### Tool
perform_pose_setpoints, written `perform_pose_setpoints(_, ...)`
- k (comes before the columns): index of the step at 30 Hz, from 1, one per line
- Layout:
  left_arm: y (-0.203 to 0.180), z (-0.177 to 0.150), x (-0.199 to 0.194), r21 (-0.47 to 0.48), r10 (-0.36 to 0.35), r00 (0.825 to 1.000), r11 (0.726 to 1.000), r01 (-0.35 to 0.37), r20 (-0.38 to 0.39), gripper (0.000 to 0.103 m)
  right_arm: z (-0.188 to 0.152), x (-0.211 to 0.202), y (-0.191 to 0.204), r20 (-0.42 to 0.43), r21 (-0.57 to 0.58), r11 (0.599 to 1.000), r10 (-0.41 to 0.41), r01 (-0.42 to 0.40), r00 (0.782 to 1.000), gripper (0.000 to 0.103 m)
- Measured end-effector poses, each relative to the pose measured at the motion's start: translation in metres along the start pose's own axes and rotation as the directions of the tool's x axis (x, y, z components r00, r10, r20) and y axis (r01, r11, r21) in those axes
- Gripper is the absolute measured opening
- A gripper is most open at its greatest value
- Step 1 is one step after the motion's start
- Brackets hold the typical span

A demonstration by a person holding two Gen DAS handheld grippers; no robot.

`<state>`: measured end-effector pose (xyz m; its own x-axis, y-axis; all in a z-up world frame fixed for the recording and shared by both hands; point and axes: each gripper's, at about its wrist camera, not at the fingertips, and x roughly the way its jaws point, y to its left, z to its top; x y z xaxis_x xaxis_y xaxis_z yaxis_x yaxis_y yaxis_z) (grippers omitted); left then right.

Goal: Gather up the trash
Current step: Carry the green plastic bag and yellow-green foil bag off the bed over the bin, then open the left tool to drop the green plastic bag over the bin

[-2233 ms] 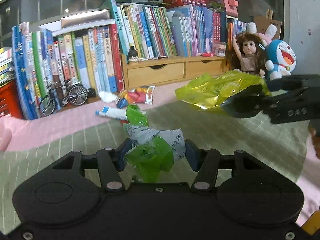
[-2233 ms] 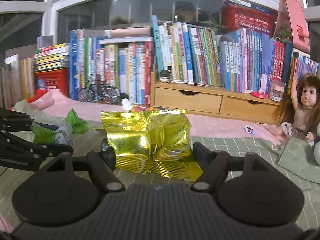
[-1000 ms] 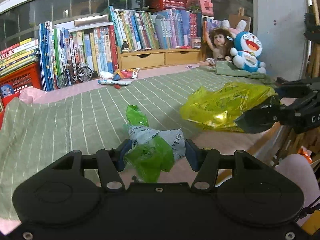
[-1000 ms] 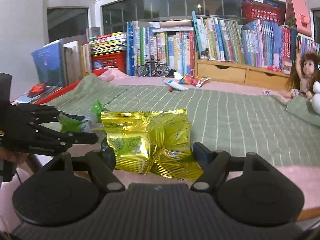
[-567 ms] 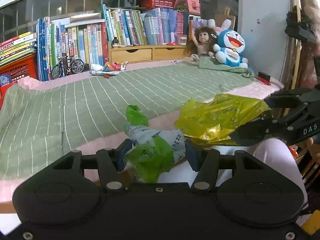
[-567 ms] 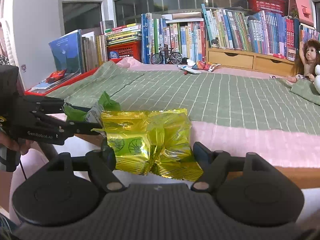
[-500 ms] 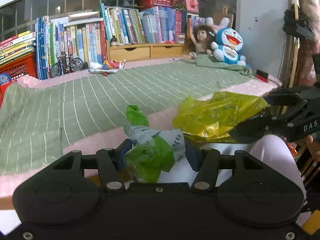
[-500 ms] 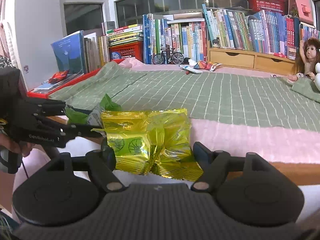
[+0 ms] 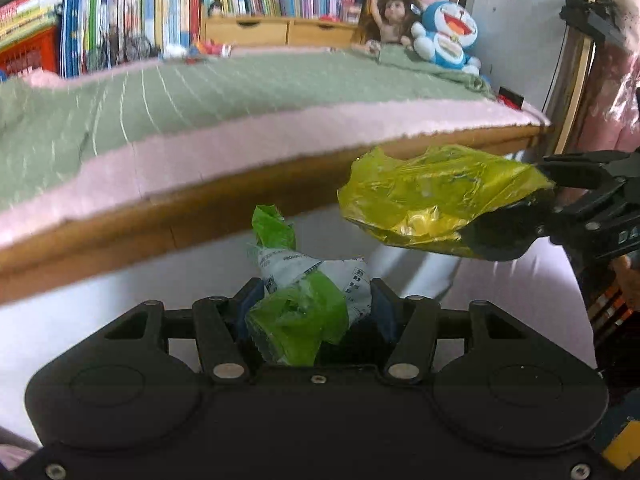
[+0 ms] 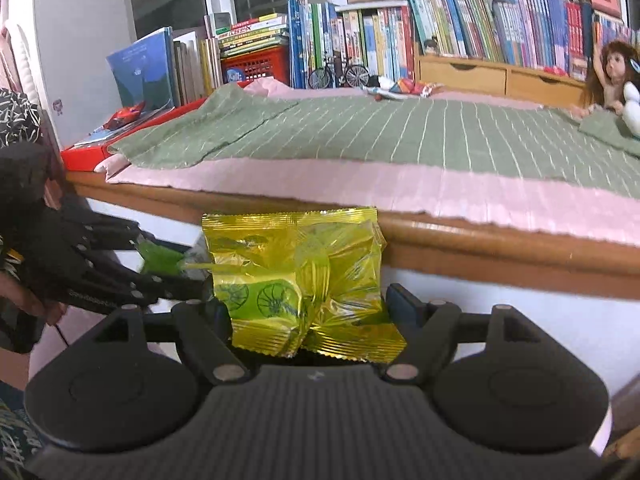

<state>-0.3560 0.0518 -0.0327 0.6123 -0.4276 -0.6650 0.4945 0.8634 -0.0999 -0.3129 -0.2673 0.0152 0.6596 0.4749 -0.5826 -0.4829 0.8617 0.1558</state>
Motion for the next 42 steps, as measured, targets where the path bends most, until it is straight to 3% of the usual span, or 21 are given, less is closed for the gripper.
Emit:
perform_pose_setpoints(14,0.001,-0.01,0.016,-0.008,0.017,0.999,1.0,-0.017,-0.031,0.056,-0.015,0.004,-0.002,-0.03,0.045,0.998,-0.039,0.041,0.999,0.078)
perform_pose_setpoints(19,0.005,-0.011,0.023,-0.006,0.026,0.999,1.0,-0.027,-0.041,0.059,-0.018,0.012,0.003,-0.036,0.005,0.994,-0.113,0.113,0.993,0.078)
perform_pose_setpoints(22,0.006,-0.013,0.028,-0.014,0.031,0.998,0.999,-0.031,-0.046,0.064,-0.018,0.013,0.003,-0.033,0.008,0.993,-0.119,0.119,0.992,0.078)
perform_pose_setpoints(26,0.006,-0.014,0.034,-0.023,0.037,0.999,0.999,-0.038,-0.038,0.09,-0.018,0.013,0.001,-0.034,0.021,0.992,-0.124,0.124,0.992,0.078)
perform_pose_setpoints(32,0.012,-0.013,0.035,-0.037,0.083,0.996,0.996,-0.085,-0.041,0.102,-0.018,0.012,0.002,-0.025,0.04,0.99,-0.136,0.136,0.99,0.078)
perform_pose_setpoints(42,0.046,-0.013,0.021,-0.168,0.118,0.992,0.978,-0.123,-0.036,0.103,-0.021,0.027,0.009,-0.057,0.039,0.996,-0.081,0.083,0.995,0.078)
